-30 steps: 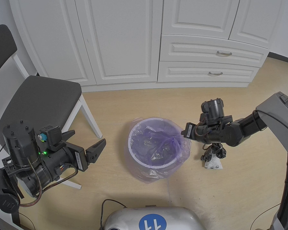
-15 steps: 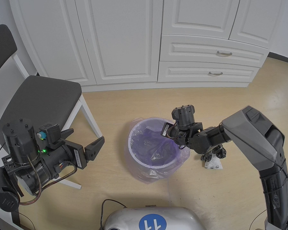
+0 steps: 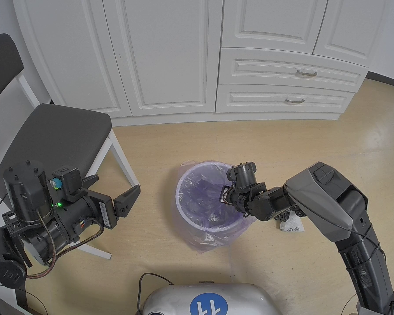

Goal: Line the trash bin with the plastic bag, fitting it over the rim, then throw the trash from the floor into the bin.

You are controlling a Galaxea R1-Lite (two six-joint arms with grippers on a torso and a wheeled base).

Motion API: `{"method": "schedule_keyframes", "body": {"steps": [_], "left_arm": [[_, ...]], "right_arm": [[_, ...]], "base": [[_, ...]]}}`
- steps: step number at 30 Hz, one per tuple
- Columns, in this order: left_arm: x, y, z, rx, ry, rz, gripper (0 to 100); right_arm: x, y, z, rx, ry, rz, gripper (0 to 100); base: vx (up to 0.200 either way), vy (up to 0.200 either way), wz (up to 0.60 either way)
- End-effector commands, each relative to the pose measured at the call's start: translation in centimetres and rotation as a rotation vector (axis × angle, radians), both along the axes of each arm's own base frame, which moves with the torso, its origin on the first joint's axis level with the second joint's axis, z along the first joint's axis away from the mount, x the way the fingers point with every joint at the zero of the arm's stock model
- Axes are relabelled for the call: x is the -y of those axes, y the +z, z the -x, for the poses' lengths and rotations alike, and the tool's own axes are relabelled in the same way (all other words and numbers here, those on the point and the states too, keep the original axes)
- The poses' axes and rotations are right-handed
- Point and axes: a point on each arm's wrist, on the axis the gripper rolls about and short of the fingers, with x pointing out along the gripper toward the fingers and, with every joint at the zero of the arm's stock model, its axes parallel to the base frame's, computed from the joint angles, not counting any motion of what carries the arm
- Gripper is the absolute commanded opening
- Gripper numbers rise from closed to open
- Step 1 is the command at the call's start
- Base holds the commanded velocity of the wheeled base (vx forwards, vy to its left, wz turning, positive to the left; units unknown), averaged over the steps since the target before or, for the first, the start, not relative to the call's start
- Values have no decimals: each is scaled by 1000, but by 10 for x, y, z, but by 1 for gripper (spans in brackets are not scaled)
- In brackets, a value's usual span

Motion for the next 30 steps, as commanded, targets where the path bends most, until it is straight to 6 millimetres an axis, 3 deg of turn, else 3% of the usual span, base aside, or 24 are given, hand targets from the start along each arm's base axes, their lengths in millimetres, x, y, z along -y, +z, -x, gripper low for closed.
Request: {"method": "schedule_keyframes", "body": {"steps": [1,10,19,30], "left_arm": [[0,-1,-1,-4,2,0,100],[1,-1,-1,-5,2,-2,100],[0,-1,-1,-2,2,-1,100],[1,-1,-1,-4,2,-2,100]], "right_arm": [[-7,-14,-1,-34,7,7,0],[-9,-14,0,-44,10,8,0],[-12,35,2,5,-11,-76,0],[-29,23,1,14,1,-120,0]], "base": [[0,0,0],[0,0,0],[0,0,0],[0,0,0]]}}
